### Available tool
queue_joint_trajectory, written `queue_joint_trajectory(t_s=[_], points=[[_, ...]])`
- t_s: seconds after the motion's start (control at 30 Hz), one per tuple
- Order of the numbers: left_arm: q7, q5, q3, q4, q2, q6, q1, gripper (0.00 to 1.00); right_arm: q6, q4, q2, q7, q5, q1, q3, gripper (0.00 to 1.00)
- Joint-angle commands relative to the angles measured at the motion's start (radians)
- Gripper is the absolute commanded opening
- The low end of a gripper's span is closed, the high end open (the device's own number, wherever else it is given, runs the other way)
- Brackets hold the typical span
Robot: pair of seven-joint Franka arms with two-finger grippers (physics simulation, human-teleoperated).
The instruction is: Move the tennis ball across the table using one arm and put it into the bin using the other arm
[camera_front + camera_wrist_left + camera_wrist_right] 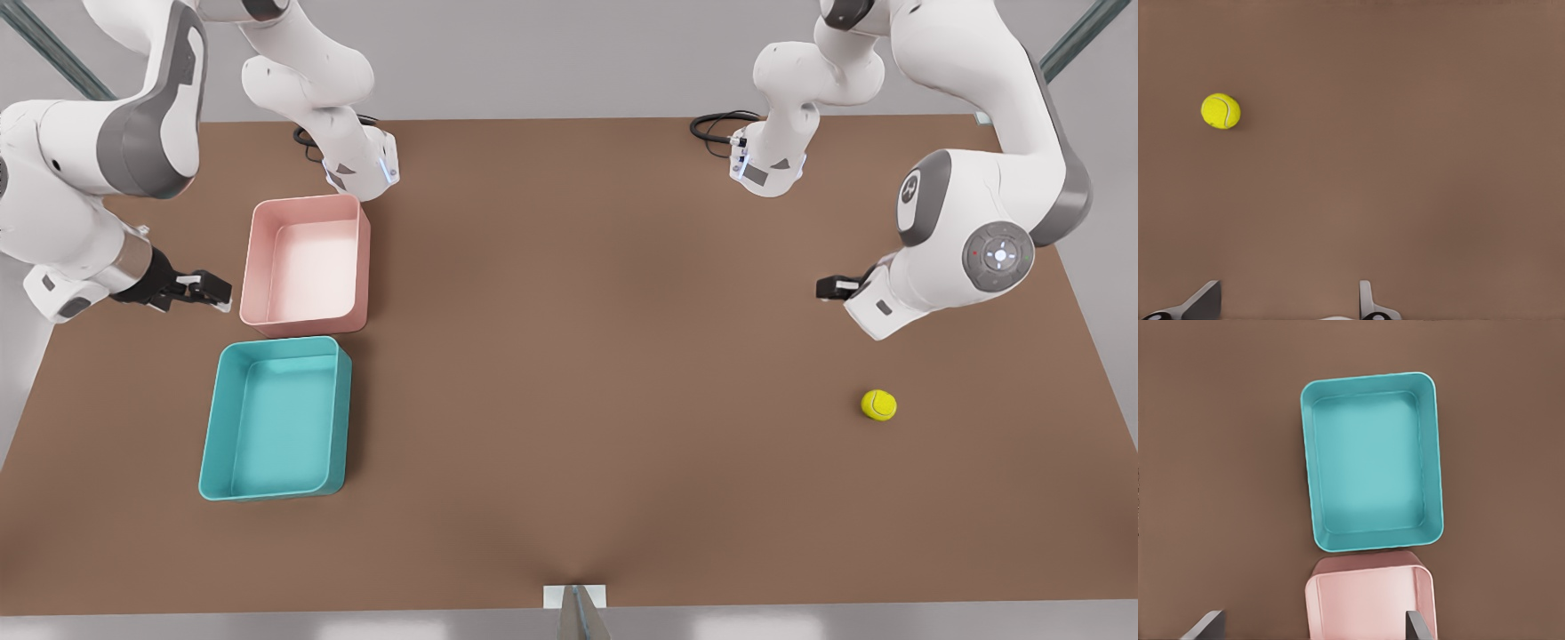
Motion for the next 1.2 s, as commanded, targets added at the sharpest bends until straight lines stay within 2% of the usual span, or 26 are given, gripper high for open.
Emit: queue_joint_trajectory(t_s=[0.0,0.07,0.1,0.13,0.17,0.23,0.37,0.47,0.83,1.0,1.17], points=[[0.024,0.001,0.001,0.000,0.004,0.007,0.000,1.00,0.015,0.000,0.000,-0.121,0.010,-0.013,-0.003,1.00],[0.030,0.001,0.005,0.000,0.004,0.014,0.002,1.00,0.013,0.000,-0.001,-0.121,0.001,-0.013,-0.003,1.00],[0.171,0.007,0.031,0.000,0.028,0.016,0.023,0.79,0.013,0.000,-0.001,-0.120,0.004,-0.013,-0.005,1.00],[0.286,0.008,0.061,0.000,0.062,0.043,0.036,0.42,0.013,0.000,-0.001,-0.118,0.004,-0.013,-0.005,1.00],[0.519,-0.007,0.097,-0.004,0.120,0.165,0.085,0.21,0.013,0.000,0.000,-0.095,0.010,-0.013,-0.005,1.00],[1.127,-0.018,0.110,-0.006,0.231,0.306,0.195,0.21,0.015,0.000,0.000,-0.078,0.007,-0.010,-0.005,1.00],[1.926,-0.013,0.110,0.000,0.369,0.597,0.246,0.21,0.009,0.002,0.026,-0.080,0.013,-0.011,-0.005,1.00],[2.272,-0.025,0.109,-0.012,0.467,0.692,0.338,0.21,0.009,0.002,0.049,-0.078,0.013,-0.010,-0.005,1.00],[2.437,-0.029,0.109,-0.115,0.550,0.803,0.385,0.21,0.009,0.005,0.077,-0.082,0.016,-0.008,-0.005,1.00],[2.059,-0.016,0.109,-0.155,0.545,0.804,0.376,0.21,0.007,0.005,0.077,-0.085,0.016,-0.008,-0.005,1.00],[2.077,-0.016,0.107,-0.150,0.551,0.854,0.355,0.21,0.009,0.005,0.078,-0.083,0.016,-0.005,-0.003,1.00]])
